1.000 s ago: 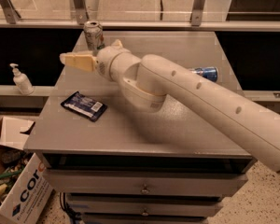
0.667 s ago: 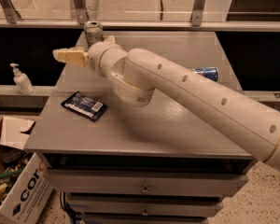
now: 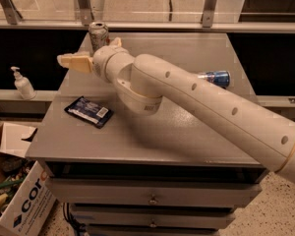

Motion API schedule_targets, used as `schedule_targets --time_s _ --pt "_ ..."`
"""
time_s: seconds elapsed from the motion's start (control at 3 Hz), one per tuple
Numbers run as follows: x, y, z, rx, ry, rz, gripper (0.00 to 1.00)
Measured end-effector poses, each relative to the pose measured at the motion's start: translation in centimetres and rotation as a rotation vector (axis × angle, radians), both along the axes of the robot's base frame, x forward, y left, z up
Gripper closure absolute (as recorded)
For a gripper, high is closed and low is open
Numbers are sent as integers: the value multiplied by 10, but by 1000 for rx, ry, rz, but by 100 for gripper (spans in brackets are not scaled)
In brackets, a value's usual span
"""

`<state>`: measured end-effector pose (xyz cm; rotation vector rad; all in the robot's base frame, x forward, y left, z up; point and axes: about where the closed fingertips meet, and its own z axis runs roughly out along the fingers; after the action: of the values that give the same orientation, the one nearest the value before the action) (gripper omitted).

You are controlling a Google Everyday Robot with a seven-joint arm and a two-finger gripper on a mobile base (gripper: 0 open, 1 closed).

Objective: Move 7up can near redbull can

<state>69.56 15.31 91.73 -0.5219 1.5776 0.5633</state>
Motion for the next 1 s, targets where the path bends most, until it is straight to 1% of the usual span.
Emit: schedule_targets --time_s 0.67,1.0 --pt "28 -22 -28 -93 -63 -129 0" --pt "45 -19 -25 -127 -91 -160 0"
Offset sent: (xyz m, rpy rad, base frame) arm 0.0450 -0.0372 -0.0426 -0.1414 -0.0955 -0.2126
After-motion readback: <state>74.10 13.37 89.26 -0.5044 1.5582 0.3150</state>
